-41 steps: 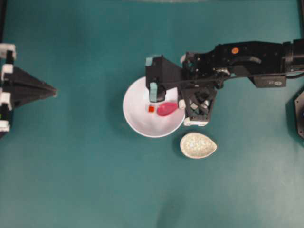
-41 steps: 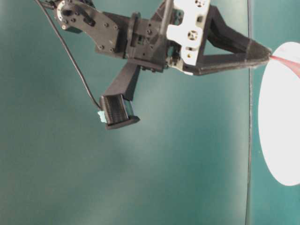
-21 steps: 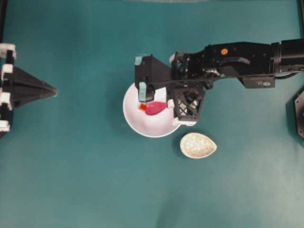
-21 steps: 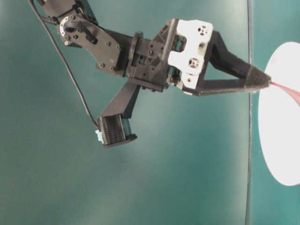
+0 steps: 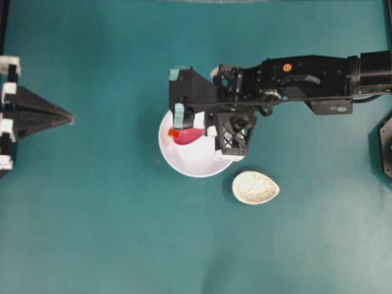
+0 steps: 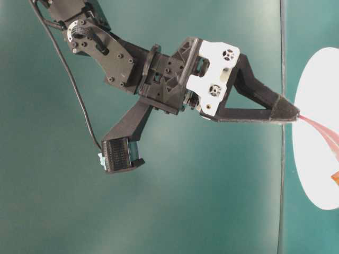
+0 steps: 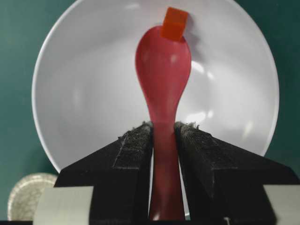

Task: Grip the spoon and scoop the red block from the bowl with right arm.
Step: 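Lower the spoon bowl into the white bowl beside the red cube, then scoop under the red cube and lift the spoon upward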

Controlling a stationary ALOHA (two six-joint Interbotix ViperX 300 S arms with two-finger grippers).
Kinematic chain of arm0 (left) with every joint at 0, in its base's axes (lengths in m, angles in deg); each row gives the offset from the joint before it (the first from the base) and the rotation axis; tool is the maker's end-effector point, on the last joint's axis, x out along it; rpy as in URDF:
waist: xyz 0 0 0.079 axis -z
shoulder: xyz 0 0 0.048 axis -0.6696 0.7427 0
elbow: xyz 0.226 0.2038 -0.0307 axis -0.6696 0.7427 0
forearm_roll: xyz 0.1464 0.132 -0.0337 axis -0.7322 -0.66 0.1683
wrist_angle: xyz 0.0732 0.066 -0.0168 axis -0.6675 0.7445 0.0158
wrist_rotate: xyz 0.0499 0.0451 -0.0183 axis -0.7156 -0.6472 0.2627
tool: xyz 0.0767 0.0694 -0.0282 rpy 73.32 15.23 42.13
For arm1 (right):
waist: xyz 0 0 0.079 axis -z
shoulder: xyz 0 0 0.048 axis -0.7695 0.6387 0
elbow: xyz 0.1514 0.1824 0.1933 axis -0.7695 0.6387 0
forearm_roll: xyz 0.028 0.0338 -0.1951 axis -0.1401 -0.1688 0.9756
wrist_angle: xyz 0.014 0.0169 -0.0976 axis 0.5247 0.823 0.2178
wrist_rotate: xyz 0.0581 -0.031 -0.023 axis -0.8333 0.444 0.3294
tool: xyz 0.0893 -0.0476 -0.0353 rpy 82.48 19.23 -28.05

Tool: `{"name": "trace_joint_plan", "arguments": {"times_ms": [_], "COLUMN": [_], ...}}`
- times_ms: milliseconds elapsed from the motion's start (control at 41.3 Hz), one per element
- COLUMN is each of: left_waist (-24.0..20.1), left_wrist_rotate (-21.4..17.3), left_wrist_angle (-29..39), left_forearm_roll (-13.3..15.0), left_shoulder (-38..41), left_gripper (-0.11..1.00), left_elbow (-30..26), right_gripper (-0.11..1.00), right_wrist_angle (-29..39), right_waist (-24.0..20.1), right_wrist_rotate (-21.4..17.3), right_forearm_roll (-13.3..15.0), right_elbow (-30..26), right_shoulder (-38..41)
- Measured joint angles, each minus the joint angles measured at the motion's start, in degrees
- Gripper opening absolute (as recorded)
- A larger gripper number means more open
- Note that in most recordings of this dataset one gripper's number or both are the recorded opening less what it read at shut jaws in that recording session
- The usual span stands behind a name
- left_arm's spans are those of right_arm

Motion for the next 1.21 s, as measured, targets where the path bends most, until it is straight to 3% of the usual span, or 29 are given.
{"name": "trace_joint_plan", "arguments": {"times_ms": [897,1212], "left_waist": [0.00,0.00], "left_wrist_rotate": [1.41,1.49], "left_wrist_angle": [0.00,0.00], "left_forearm_roll": [0.00,0.09], "left_shoulder": [-0.09,-0.09], "left_gripper": [0.00,0.00], "left_elbow": [0.09,0.00], "right_gripper": [0.25,0.25], "right_wrist_angle": [-0.53,-10.81], "right_waist": [0.00,-0.09], "right_wrist_rotate": [0.00,-0.09], "right_forearm_roll": [1.23,1.23], "right_elbow": [-0.26,4.57], "right_shoulder": [-3.96,-7.12]}}
